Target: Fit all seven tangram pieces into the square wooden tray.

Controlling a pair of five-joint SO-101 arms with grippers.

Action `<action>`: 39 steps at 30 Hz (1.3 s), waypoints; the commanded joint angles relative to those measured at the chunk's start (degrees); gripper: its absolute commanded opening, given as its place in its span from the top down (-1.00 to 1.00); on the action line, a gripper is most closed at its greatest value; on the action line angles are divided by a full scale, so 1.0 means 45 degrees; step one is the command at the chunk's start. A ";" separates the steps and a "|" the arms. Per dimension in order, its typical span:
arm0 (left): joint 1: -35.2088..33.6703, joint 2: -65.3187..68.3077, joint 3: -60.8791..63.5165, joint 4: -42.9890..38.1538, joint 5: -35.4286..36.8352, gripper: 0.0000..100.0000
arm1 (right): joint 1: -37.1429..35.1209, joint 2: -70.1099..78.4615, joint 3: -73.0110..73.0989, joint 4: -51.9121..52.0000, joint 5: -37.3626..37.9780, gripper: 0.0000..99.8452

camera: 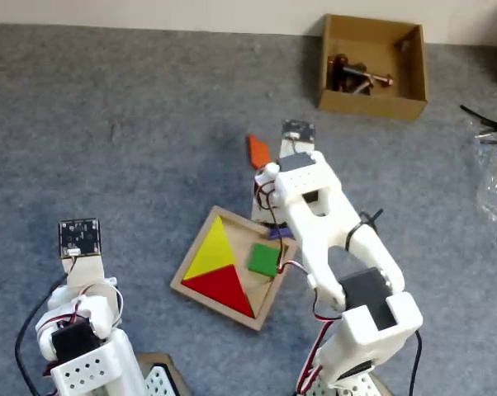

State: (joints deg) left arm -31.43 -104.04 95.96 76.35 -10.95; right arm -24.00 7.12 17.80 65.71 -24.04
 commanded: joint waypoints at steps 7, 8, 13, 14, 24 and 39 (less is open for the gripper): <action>0.0186 -0.0068 0.0264 0.0059 0.0117 0.99 | 0.0303 -0.0088 0.0654 -0.0049 0.1133 0.98; 0.0186 -0.0068 0.0264 0.0059 0.0117 0.99 | 0.0420 -0.0088 0.0654 -0.0010 0.1153 0.98; 0.0186 -0.0068 0.0264 0.0059 0.0117 0.99 | 0.1006 -0.0107 0.0654 0.0029 0.2051 0.98; 0.0186 -0.0068 0.0264 0.0059 0.0117 0.99 | 0.1084 -0.0107 0.0654 0.0029 0.2071 0.98; 0.0186 -0.0068 0.0264 0.0059 0.0117 0.99 | 0.1201 -0.0186 0.0615 0.0049 0.2208 0.98; 0.0186 -0.0068 0.0264 0.0059 0.0117 0.99 | 0.1162 -0.1221 -0.0830 0.2198 0.2227 0.99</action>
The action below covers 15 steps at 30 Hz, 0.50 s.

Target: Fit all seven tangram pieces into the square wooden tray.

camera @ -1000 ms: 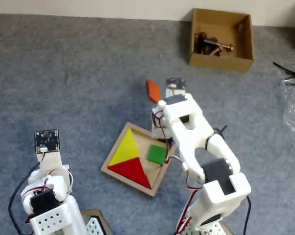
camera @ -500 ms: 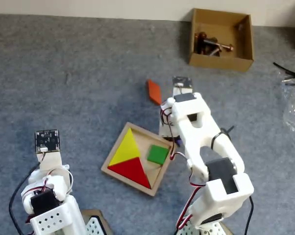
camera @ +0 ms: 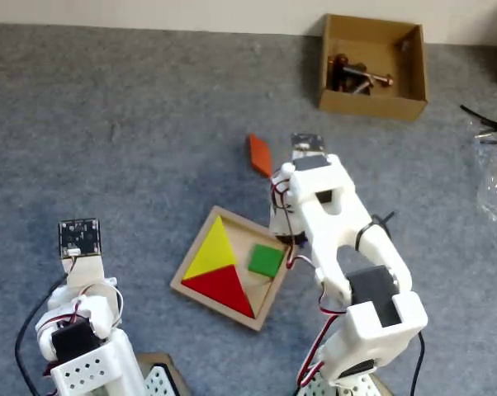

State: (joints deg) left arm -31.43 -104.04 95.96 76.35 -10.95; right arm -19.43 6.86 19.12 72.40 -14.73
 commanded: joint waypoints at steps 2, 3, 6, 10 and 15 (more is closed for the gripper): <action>0.0186 -0.0068 0.0264 0.0059 0.0117 0.99 | 0.0147 -0.1905 -0.1358 0.0947 0.0156 0.99; 0.0186 -0.0068 0.0264 0.0059 0.0117 0.99 | 0.0107 -0.2276 -0.1358 0.0967 0.0254 0.99; 0.0186 -0.0068 0.0264 0.0059 0.0117 0.99 | -0.0186 -0.3057 -0.0987 0.1006 0.2344 0.99; 0.0186 -0.0068 0.0264 0.0059 0.0117 0.99 | -0.0576 -0.3311 0.0615 0.0654 0.5021 0.98; 0.0186 -0.0068 0.0264 0.0059 0.0117 0.99 | -0.0987 -0.3331 0.2452 -0.0752 0.5607 0.98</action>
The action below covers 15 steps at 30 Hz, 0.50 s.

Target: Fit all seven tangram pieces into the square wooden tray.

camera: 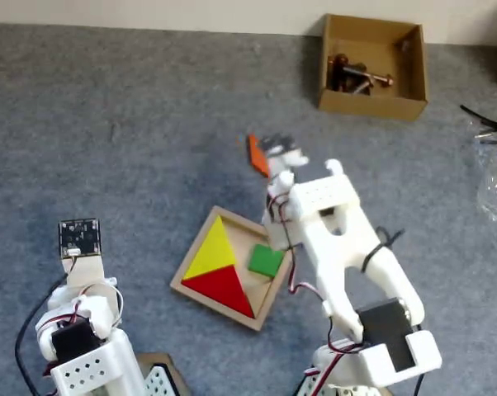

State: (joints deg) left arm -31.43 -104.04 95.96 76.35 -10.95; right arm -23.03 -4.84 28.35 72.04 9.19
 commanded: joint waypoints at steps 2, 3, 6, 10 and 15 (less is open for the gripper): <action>0.0186 -0.0068 0.0264 0.0059 0.0117 0.99 | -0.0225 -0.0733 0.0830 -0.0674 0.0293 0.98; 0.0186 -0.0068 0.0264 0.0059 0.0117 0.99 | -0.0244 -0.0733 0.0947 -0.0694 0.0293 0.98; 0.0186 -0.0068 0.0264 0.0059 0.0117 0.99 | -0.0440 -0.0733 0.1006 -0.0752 0.0313 0.98; 0.0186 -0.0068 0.0264 0.0059 0.0117 0.99 | -0.1182 -0.0733 0.1045 -0.1397 0.0313 0.98; 0.0186 -0.0068 0.0264 0.0059 0.0117 0.99 | -0.1553 -0.0635 0.1084 -0.1553 0.0274 0.98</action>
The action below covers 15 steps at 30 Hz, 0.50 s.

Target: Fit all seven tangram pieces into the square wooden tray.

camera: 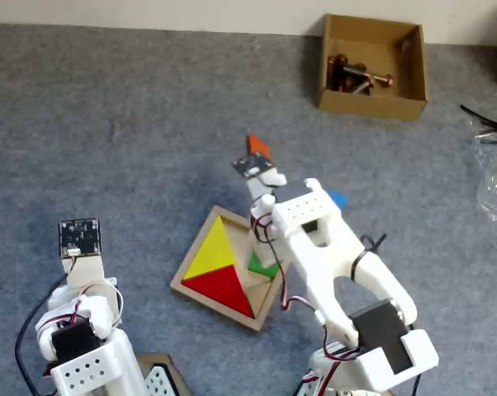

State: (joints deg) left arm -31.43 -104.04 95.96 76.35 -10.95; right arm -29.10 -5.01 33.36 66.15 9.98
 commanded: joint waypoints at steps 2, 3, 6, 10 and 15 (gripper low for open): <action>0.0186 -0.0068 0.0264 0.0059 0.0117 0.99 | -0.0205 -0.0596 -0.0010 -0.0244 0.0098 0.98; 0.0186 -0.0068 0.0264 0.0059 0.0117 0.99 | -0.0205 -0.0576 0.0010 -0.0244 0.0098 0.98; 0.0186 -0.0068 0.0264 0.0059 0.0117 0.99 | -0.0283 -0.0576 0.0381 -0.0322 0.0137 0.98; 0.0186 -0.0068 0.0264 0.0059 0.0117 0.99 | -0.0889 -0.0576 0.0518 -0.0342 0.0137 0.98; 0.0186 -0.0068 0.0264 0.0059 0.0117 0.99 | -0.1436 -0.0576 0.0928 -0.0322 0.0156 0.98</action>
State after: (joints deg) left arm -31.43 -104.04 95.96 76.35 -10.95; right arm -34.02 -5.10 36.79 65.45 10.15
